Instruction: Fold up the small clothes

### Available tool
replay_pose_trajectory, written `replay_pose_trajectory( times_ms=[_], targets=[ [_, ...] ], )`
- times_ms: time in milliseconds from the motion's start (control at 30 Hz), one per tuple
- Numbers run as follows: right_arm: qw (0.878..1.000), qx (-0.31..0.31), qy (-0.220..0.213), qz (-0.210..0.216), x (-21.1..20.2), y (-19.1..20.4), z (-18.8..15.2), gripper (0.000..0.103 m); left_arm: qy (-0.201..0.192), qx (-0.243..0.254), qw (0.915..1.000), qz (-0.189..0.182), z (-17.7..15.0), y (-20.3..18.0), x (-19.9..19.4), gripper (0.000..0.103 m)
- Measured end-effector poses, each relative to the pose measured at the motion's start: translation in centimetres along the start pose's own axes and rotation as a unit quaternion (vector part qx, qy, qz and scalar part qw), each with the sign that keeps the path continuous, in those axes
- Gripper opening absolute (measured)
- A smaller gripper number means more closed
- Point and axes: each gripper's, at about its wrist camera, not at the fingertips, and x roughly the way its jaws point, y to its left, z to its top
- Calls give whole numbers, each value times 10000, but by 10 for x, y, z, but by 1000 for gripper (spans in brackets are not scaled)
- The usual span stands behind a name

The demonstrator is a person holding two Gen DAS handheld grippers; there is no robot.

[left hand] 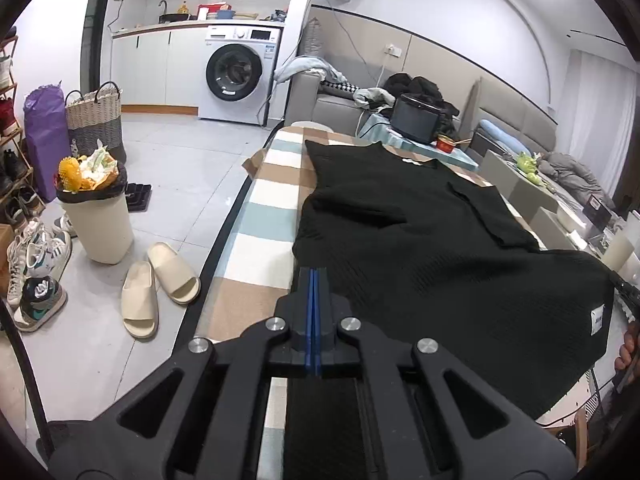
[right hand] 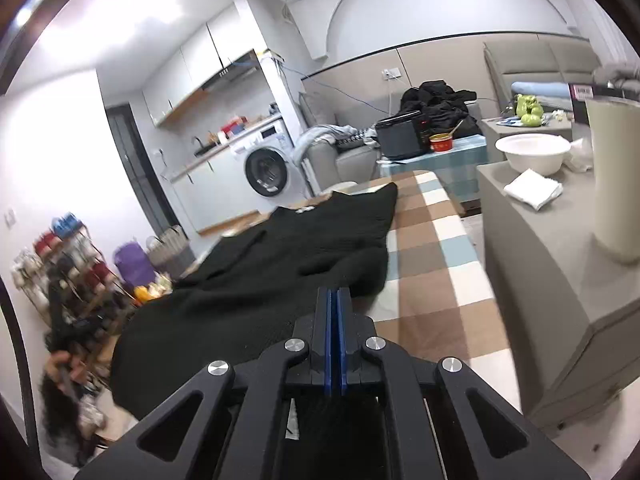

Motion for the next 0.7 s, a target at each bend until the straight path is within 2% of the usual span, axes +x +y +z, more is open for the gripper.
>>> replay_pose_trajectory(
  times_ms=[67, 200, 233, 267, 300, 333, 367, 400, 533, 567, 600, 633, 667, 700],
  targets=[
    [9997, -83, 211, -125, 6, 0, -2, 3, 135, -59, 9999, 24, -3, 4, 2, 0],
    [9983, -157, 512, -236, 11, -4, -12, 3, 648, -22, 9978, 135, -21, 8, 18, 3],
    [9979, -152, 573, -248, 12, -6, -15, 3, 740, -17, 9972, 135, -25, 8, 22, 11],
    [9976, -154, 624, -264, 13, -8, -17, 3, 848, -5, 9964, 95, -30, 7, 27, 25],
    [9972, -159, 680, -265, 14, -9, -18, 3, 927, -16, 9957, 71, -35, 7, 31, 34],
    [9969, -161, 725, -265, 15, -10, -20, 4, 953, -7, 9954, 85, -38, 5, 33, 49],
    [9966, -165, 754, -289, 15, -11, -21, 5, 962, 30, 9953, 114, -42, 3, 35, 55],
    [9962, -171, 801, -307, 16, -12, -22, 8, 978, 86, 9951, 151, -45, 1, 37, 55],
    [9941, -207, 1012, -327, 25, -14, -27, 18, 1116, 387, 9929, 164, -56, -14, 46, 55],
    [9936, -235, 1054, -336, 27, -13, -28, 24, 1100, 526, 9923, 221, -58, -19, 47, 50],
    [9931, -268, 1087, -335, 28, -12, -30, 30, 1085, 673, 9916, 216, -60, -25, 48, 40],
    [9927, -319, 1117, -338, 30, -11, -32, 32, 1078, 739, 9913, 168, -61, -27, 49, 16],
    [9920, -368, 1154, -345, 32, -10, -34, 38, 1081, 735, 9914, 35, -61, -29, 49, 6],
    [9914, -413, 1194, -333, 35, -9, -37, 44, 1055, 706, 9919, -53, -60, -31, 49, 6]
  ],
)
